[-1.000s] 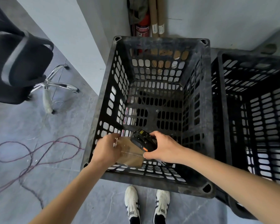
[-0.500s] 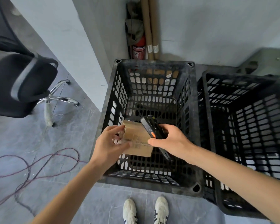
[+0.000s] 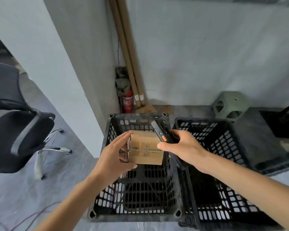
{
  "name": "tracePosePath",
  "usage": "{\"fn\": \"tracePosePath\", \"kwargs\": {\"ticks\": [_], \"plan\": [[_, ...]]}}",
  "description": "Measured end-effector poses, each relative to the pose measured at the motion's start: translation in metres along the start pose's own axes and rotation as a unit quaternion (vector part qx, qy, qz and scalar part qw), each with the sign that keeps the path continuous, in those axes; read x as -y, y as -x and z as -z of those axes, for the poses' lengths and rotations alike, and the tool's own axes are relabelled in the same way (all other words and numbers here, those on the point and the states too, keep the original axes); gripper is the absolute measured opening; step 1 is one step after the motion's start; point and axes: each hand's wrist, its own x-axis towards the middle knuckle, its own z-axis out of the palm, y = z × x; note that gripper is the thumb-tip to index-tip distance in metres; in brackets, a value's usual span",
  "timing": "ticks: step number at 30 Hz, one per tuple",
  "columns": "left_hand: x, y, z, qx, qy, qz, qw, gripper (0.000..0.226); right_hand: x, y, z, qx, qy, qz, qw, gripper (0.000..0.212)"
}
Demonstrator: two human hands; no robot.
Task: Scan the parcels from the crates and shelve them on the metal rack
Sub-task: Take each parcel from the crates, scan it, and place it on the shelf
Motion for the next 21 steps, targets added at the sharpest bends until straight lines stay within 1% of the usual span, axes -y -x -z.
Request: {"fn": "tracePosePath", "kwargs": {"ticks": [4, 7, 10, 14, 15, 17, 18, 19, 21], "plan": [[-0.042, -0.003, 0.017, -0.012, -0.053, -0.056, 0.997, 0.105, 0.03, 0.024, 0.032, -0.025, 0.0, 0.026, 0.999, 0.02], [-0.068, -0.005, 0.033, -0.018, -0.045, -0.085, 0.995, 0.095, 0.053, 0.045, 0.052, -0.031, -0.002, 0.054, 0.998, 0.02], [-0.091, -0.007, 0.049, -0.012, -0.002, -0.085, 0.996, 0.081, 0.074, 0.065, 0.07, -0.044, 0.008, 0.087, 0.995, 0.035], [-0.134, -0.002, 0.068, 0.006, 0.115, -0.073, 0.991, 0.066, 0.1, 0.093, 0.088, -0.064, 0.016, 0.137, 0.988, 0.048], [-0.144, 0.0, 0.073, 0.012, 0.143, -0.071, 0.987, 0.065, 0.107, 0.1, 0.09, -0.072, 0.016, 0.15, 0.986, 0.05], [-0.165, 0.005, 0.08, 0.021, 0.189, -0.072, 0.979, 0.072, 0.118, 0.113, 0.095, -0.092, 0.01, 0.176, 0.98, 0.053], [-0.175, 0.007, 0.082, 0.018, 0.204, -0.072, 0.976, 0.075, 0.122, 0.118, 0.097, -0.103, 0.008, 0.187, 0.977, 0.055], [-0.185, 0.009, 0.084, 0.008, 0.213, -0.075, 0.974, 0.072, 0.126, 0.125, 0.1, -0.114, 0.006, 0.196, 0.974, 0.056], [-0.206, 0.016, 0.085, -0.019, 0.222, -0.083, 0.971, 0.057, 0.134, 0.139, 0.105, -0.134, 0.0, 0.212, 0.968, 0.056]]}}
